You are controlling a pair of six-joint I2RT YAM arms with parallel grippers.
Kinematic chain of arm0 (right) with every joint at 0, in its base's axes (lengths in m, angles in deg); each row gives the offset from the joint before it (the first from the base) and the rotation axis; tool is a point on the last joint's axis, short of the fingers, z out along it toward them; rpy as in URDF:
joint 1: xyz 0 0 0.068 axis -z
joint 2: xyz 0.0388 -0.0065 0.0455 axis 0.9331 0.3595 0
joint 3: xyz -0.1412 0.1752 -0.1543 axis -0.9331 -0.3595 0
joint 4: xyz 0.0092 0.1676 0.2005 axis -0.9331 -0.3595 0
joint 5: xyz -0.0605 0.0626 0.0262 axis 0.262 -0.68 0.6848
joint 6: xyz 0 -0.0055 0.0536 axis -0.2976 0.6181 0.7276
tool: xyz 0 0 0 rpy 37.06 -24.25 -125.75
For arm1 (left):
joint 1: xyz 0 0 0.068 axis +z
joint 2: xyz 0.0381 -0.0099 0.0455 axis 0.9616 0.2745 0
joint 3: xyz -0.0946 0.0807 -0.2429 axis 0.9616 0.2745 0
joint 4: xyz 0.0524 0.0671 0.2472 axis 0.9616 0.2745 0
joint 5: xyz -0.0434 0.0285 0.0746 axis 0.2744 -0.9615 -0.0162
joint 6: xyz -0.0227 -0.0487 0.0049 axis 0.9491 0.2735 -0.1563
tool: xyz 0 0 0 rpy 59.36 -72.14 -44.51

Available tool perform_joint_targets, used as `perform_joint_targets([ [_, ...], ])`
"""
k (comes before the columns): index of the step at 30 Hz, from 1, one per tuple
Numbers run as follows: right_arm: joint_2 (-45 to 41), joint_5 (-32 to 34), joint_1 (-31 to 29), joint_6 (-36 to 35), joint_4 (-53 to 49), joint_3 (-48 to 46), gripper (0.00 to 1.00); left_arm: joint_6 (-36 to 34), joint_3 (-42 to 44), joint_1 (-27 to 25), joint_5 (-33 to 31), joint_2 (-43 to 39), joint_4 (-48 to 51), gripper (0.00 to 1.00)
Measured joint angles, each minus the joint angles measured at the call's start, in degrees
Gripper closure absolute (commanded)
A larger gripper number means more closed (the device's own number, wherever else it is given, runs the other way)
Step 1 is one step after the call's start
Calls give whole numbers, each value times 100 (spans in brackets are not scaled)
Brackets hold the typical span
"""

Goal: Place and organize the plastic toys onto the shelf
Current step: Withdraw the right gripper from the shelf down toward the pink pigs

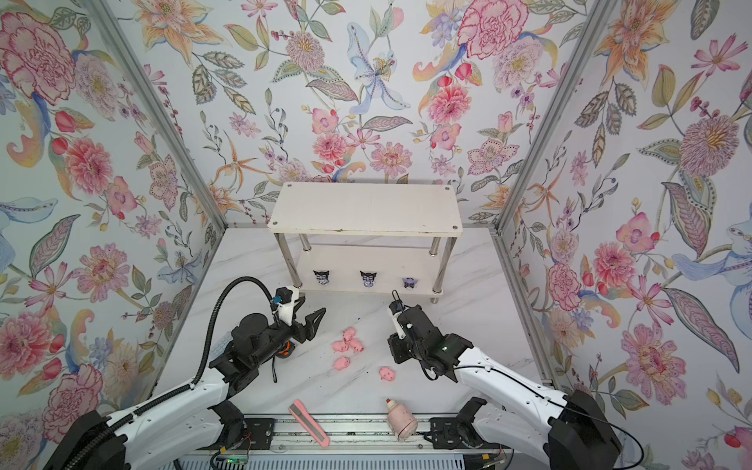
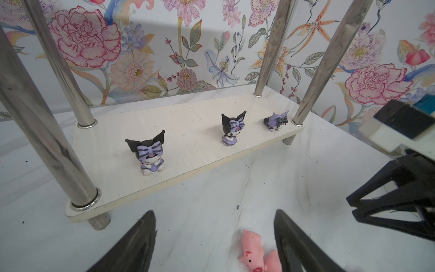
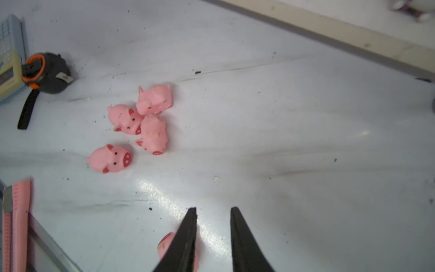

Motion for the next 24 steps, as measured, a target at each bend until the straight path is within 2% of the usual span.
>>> perform_joint_targets([
  [3, 461, 177, -664, 164, 173, 11, 61, 133, 0, -245, -125, -181, 289, 23],
  [4, 651, 251, -870, 186, 221, 26, 61, 177, 0, -396, -192, -223, 385, 23],
  [9, 1784, 586, -1637, 177, 269, 439, 75, 503, 136, -1073, -566, -402, 675, 24],
  [16, 2514, 960, -1926, 76, 466, 949, 100, 1016, 612, -1154, -953, -433, 868, 24],
  [24, 2638, 935, -1679, -63, 758, 1228, 100, 1158, 697, -1165, -1412, -468, 918, 24],
])
